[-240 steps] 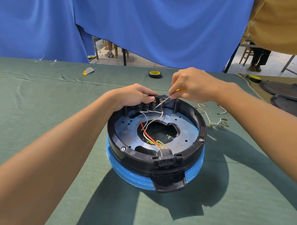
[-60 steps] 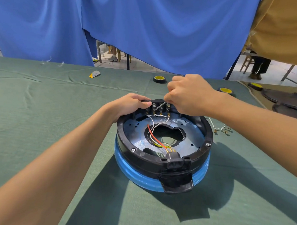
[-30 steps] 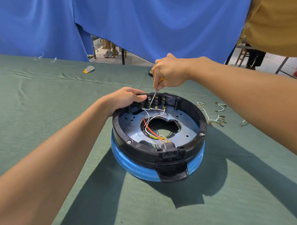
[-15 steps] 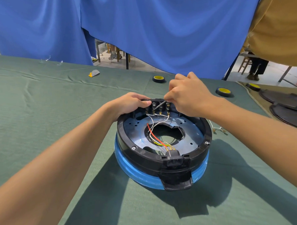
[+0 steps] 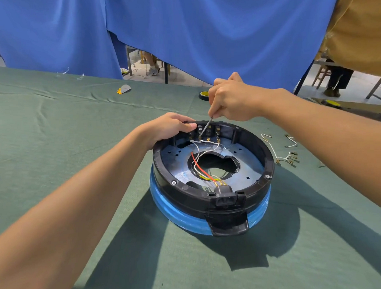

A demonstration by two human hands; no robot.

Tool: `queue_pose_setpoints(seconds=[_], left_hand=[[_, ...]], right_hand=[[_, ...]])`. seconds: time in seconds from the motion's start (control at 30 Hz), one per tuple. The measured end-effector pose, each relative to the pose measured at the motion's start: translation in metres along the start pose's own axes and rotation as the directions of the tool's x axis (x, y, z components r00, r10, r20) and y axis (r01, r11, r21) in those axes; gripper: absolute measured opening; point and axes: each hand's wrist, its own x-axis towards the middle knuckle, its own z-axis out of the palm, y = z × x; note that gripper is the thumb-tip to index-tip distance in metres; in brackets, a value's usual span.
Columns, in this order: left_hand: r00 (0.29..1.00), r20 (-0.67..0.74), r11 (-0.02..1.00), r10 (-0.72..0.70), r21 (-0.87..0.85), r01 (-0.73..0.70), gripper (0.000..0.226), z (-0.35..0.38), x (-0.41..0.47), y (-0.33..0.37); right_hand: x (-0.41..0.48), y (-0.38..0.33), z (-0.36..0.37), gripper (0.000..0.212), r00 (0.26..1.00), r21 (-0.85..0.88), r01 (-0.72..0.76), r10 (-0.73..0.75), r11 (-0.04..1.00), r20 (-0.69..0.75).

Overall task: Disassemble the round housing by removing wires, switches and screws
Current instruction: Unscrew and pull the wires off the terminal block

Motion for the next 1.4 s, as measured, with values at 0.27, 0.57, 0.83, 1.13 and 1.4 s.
queue_pose_setpoints(seconds=[0.27,0.57,0.83,1.13,1.4], left_hand=[[1.0,0.004,1.0,0.005,0.026,-0.005,0.031,0.0,0.0,0.001],[1.0,0.006,1.0,0.027,0.01,-0.027,0.028,0.001,-0.002,0.002],[1.0,0.014,1.0,0.014,0.014,-0.014,0.029,0.001,-0.005,0.004],[1.0,0.022,1.0,0.006,0.013,-0.006,0.029,0.002,-0.008,0.006],[1.0,0.021,1.0,-0.001,0.016,0.001,0.03,0.001,-0.007,0.005]], right_hand=[[-0.006,-0.013,-0.009,0.025,0.998,-0.131,0.004,-0.011,0.991,-0.054],[-0.028,-0.035,0.003,0.025,0.977,-0.207,-0.136,0.097,0.969,-0.189],[-0.04,-0.047,0.015,0.027,0.944,-0.146,-0.281,0.245,0.948,-0.222],[-0.055,-0.063,0.036,0.029,0.873,-0.055,-0.425,0.392,0.904,-0.29],[-0.051,-0.059,0.034,0.029,0.879,-0.021,-0.409,0.388,0.912,-0.279]])
